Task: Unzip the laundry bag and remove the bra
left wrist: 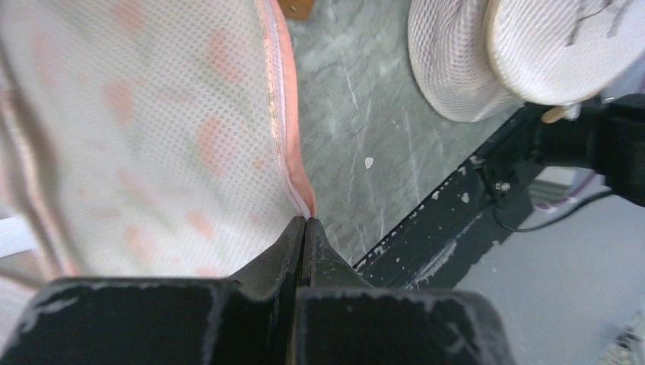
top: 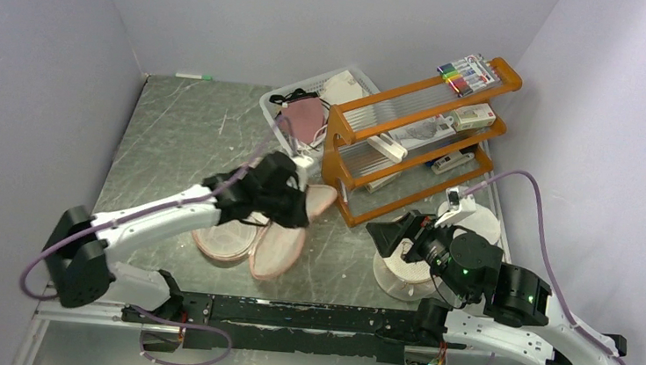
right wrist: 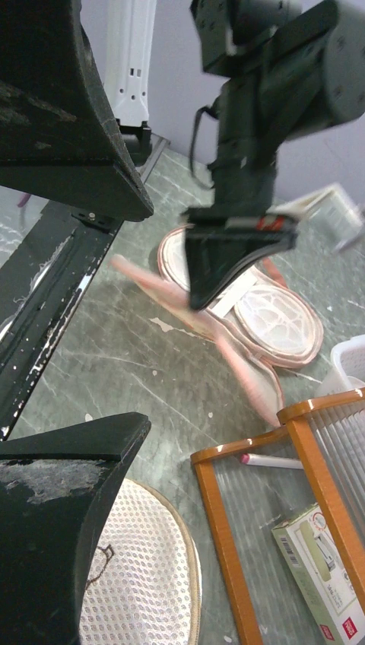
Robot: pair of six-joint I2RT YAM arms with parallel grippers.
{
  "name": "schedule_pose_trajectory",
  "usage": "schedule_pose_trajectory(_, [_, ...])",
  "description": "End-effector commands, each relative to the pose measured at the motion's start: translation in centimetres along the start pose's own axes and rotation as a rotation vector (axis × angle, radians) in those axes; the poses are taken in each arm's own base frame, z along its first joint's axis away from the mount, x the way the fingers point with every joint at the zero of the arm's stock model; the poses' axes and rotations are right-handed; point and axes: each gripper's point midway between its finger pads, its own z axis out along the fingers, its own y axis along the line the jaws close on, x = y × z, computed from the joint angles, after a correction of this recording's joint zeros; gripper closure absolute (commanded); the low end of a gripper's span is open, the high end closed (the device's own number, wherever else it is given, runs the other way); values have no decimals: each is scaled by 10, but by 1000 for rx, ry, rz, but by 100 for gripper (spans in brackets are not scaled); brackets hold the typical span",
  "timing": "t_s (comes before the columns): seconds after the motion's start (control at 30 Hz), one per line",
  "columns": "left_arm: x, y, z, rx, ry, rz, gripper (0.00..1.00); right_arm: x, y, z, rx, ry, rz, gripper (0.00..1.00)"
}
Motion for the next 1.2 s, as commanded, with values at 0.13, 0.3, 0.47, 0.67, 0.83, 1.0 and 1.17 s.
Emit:
schedule_pose_trajectory(0.13, [-17, 99, -54, -93, -74, -199, 93, -12, 14, 2, -35, -27, 14, 0])
schedule_pose_trajectory(0.3, [-9, 171, -66, -198, -94, -362, 93, -8, 17, 5, -33, -10, 3, 0])
schedule_pose_trajectory(0.47, [-6, 218, -59, -335, -40, -380, 93, -7, 19, 7, -39, -10, 0, 0])
schedule_pose_trajectory(0.67, [-7, 255, -56, -484, 8, -344, 93, -6, 18, 8, -33, -7, -9, 0])
schedule_pose_trajectory(0.83, [-5, 272, -51, -545, 42, -332, 93, -5, 17, 10, -25, -4, -18, 0])
schedule_pose_trajectory(1.0, [-17, 276, -49, -541, 35, -307, 93, -4, 18, 13, -24, -3, -29, 0])
schedule_pose_trajectory(1.17, [-7, 290, -51, -622, 91, -324, 93, -1, 19, 16, -20, 5, -31, 0])
